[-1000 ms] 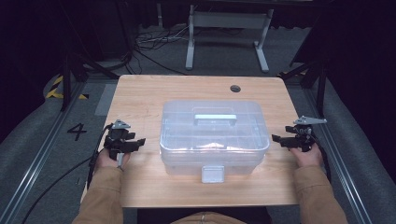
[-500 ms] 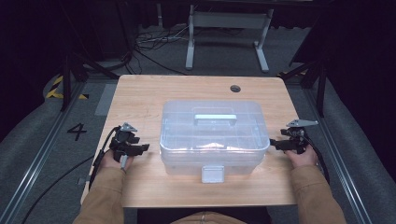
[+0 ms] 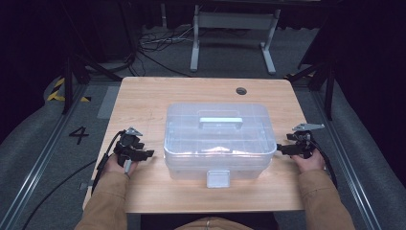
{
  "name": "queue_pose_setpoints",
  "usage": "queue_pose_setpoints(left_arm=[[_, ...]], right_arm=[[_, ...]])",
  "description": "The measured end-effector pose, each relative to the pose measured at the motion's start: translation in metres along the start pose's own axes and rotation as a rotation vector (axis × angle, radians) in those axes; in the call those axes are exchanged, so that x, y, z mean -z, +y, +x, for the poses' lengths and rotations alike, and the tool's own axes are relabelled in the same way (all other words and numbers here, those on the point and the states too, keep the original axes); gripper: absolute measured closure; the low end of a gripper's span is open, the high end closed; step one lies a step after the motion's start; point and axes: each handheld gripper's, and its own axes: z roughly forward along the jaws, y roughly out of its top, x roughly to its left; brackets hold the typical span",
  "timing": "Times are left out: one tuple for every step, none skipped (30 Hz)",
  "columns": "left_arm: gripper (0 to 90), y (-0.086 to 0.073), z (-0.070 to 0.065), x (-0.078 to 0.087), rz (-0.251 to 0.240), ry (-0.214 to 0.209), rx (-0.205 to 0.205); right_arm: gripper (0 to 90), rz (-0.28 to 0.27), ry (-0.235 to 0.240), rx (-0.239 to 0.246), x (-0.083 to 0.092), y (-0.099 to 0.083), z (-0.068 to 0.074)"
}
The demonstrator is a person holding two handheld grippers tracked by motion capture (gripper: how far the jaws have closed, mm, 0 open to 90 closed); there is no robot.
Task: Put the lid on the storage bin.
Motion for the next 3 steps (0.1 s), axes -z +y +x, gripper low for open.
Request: queue_pose_setpoints(left_arm=[[43.7,0.0001,0.0004,0.0002,0.000,-0.001,-0.004],[43.6,0.0001,0.0004,0.0002,0.000,-0.001,-0.004],[43.6,0.0000,0.0003,0.0001,-0.005,0.001,-0.003]], right_arm=[[16.1,-0.001,-0.001,0.002,0.0000,0.0002,0.0001],[16.1,-0.003,-0.001,0.001,0.0000,0.0003,0.0000],[16.1,-0.003,-0.001,0.001,0.0000,0.0003,0.0000]])
